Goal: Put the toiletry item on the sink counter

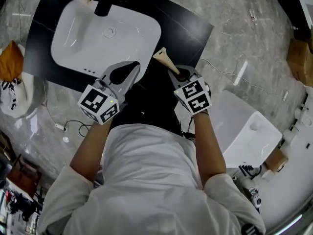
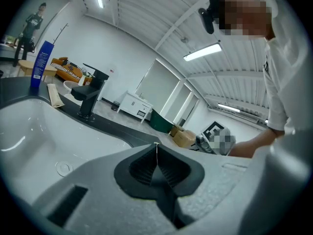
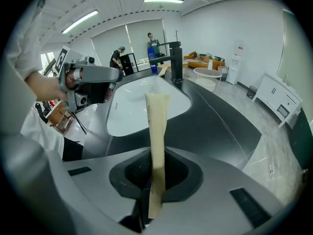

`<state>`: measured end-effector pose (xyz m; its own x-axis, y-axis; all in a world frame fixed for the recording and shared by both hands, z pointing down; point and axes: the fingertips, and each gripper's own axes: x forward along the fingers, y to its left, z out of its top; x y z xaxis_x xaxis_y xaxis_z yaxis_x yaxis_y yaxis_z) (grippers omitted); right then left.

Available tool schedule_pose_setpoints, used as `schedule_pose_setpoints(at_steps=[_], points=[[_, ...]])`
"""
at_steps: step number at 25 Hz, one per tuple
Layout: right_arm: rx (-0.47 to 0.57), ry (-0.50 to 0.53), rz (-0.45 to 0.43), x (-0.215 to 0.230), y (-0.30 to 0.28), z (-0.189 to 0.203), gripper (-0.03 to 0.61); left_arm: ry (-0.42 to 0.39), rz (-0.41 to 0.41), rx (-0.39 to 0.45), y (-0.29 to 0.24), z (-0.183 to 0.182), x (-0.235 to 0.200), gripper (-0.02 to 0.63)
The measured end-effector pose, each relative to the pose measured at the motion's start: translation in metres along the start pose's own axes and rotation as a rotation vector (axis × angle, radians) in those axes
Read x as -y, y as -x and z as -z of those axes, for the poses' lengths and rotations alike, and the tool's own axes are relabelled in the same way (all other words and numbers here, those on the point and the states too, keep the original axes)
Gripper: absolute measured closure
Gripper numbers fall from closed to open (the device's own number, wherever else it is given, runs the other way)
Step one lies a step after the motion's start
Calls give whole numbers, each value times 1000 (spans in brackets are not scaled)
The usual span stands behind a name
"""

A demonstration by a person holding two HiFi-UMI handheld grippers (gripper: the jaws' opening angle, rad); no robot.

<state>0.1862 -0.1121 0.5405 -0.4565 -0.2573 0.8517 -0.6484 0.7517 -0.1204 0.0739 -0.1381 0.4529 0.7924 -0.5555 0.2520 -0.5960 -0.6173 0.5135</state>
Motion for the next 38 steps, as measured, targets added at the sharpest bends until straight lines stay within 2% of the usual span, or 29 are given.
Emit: schedule_pose_setpoints(at_steps=[6, 17, 38], points=[[-65, 18, -1, -3, -15, 4, 543, 14, 0, -5, 5, 7, -2, 594], [-101, 32, -3, -2, -26, 7, 542, 20, 14, -6, 9, 8, -2, 594], [-55, 44, 36, -6, -22, -2, 540, 20, 14, -9, 21, 13, 1, 594]])
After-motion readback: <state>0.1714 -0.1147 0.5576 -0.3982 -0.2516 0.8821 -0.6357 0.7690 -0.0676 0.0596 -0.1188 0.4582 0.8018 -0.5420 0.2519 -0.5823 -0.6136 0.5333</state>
